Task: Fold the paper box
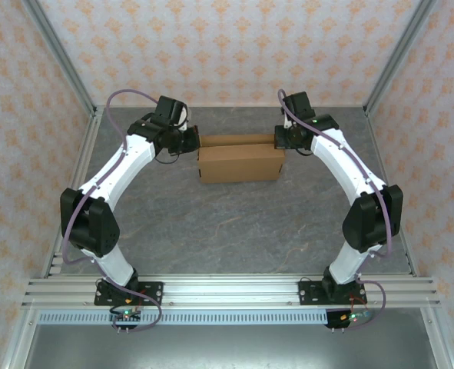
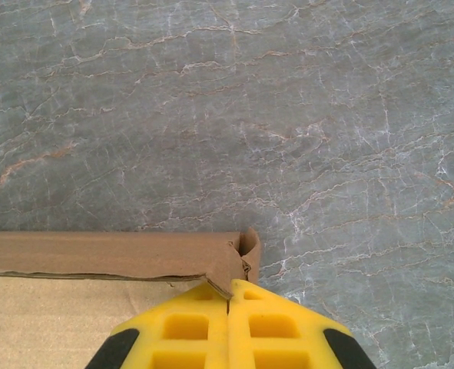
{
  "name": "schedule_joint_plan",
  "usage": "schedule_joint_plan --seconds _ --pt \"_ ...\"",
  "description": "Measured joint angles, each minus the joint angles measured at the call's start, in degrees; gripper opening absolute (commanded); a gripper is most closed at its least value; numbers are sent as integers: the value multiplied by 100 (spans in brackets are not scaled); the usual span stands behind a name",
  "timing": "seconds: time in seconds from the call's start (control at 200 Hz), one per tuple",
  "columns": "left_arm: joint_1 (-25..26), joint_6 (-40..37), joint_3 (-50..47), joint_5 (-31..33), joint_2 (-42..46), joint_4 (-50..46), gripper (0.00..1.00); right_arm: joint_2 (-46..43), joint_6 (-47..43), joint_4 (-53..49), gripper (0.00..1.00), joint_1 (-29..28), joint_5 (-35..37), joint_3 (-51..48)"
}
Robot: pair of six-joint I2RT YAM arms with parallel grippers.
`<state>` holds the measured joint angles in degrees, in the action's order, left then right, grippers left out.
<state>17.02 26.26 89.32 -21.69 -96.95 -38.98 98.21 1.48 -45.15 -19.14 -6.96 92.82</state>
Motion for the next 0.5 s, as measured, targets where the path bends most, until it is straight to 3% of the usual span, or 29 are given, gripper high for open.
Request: schedule_joint_plan --seconds 0.5 --pt "116 247 -520 481 68 861 0 0 2 22 2 -11 17 0"
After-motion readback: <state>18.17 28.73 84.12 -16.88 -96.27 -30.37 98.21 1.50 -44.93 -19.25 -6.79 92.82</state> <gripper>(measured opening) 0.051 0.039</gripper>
